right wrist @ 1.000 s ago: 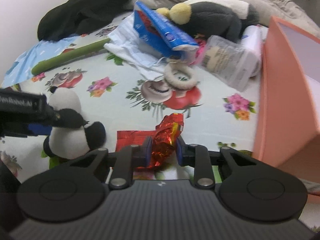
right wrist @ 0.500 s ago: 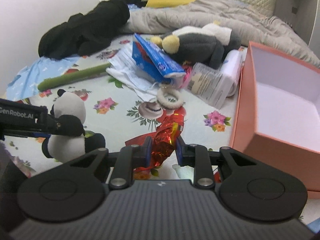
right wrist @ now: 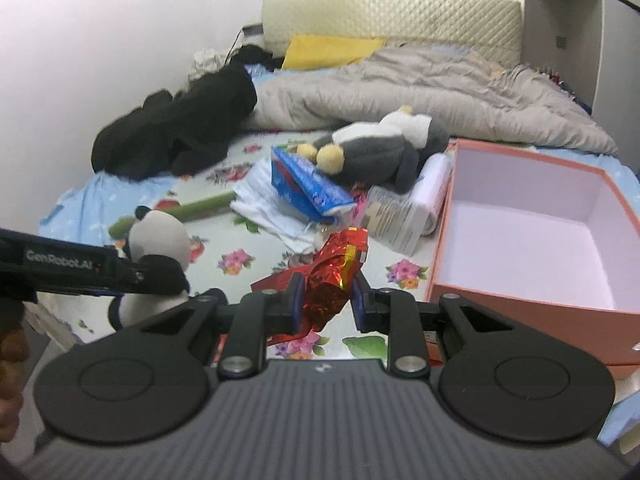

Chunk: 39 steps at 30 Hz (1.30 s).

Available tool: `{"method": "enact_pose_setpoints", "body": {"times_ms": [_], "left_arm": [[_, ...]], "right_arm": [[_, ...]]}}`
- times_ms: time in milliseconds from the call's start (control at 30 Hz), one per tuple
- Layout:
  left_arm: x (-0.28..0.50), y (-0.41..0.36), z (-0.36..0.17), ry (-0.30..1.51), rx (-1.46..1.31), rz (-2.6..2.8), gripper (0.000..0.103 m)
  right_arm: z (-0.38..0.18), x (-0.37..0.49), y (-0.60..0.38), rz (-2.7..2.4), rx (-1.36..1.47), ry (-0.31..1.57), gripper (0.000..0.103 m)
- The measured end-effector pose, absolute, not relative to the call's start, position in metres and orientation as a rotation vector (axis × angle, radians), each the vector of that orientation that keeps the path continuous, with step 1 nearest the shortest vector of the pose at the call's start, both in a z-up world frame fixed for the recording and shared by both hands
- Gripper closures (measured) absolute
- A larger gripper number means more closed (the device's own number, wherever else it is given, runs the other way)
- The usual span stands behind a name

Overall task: Organize soft objects
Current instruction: 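Carry the panda and red wrapper over the pink box with both tools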

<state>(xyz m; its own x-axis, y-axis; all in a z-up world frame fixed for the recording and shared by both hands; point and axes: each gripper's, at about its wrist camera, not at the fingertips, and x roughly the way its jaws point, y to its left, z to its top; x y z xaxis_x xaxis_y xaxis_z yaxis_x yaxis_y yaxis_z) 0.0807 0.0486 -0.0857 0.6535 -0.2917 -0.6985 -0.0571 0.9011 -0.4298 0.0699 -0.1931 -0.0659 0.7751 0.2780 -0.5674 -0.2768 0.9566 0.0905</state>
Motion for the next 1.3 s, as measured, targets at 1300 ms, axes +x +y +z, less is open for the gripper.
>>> {"method": "enact_pose_setpoints", "body": {"times_ms": [1300], "left_arm": [[0.15, -0.172, -0.046, 0.926, -0.226, -0.553, 0.049]], "right_arm": [[-0.045, 0.071, -0.378, -0.038, 0.214, 0.607, 0.075]]}}
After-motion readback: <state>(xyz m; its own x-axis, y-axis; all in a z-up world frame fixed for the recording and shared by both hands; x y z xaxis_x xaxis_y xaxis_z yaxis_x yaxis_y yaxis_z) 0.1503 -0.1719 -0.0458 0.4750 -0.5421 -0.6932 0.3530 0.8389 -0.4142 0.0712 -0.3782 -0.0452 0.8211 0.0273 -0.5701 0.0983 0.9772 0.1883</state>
